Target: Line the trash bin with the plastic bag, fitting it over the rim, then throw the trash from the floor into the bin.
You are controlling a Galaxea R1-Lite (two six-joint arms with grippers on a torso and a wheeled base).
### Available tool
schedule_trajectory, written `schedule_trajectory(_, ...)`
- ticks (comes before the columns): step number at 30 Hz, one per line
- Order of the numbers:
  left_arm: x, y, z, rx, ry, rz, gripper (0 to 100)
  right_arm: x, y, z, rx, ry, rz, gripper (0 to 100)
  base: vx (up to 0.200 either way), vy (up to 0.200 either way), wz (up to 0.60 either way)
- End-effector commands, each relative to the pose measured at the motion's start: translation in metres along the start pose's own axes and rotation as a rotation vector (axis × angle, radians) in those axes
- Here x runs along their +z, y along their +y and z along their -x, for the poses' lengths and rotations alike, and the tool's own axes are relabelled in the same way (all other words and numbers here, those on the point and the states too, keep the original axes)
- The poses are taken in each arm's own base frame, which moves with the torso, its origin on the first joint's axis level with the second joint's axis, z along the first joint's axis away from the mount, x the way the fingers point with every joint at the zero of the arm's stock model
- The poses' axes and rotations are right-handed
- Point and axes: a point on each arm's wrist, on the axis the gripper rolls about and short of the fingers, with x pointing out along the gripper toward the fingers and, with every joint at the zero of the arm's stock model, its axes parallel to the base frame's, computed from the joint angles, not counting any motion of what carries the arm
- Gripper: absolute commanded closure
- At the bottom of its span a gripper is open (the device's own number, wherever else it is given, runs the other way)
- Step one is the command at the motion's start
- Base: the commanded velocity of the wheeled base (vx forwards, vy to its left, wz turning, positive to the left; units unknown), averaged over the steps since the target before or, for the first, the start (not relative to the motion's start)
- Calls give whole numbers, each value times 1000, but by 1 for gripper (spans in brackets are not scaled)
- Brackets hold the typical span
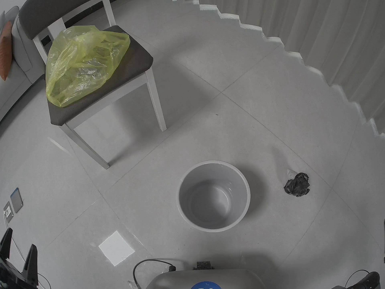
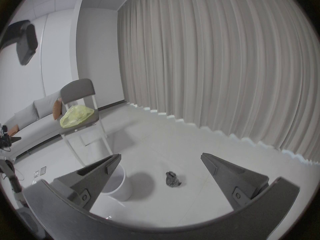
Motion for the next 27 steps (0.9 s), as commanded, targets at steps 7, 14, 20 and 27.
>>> schedule_trajectory(7,65,-4,-51,-96,62,76,0,50,2,-56,-296,148,259,0,0,0,0)
schedule_trajectory(14,72,-5,-60,-114,62,86,0,54,4,-57,-215,106,249,0,0,0,0)
schedule_trajectory(20,69,-4,-68,-109,104,97,0,49,6,-52,-129,53,283,0,0,0,0)
schedule_trajectory(27,69,-5,-73,-135,120,148,0,48,8,-45,-48,14,288,0,0,0,-257)
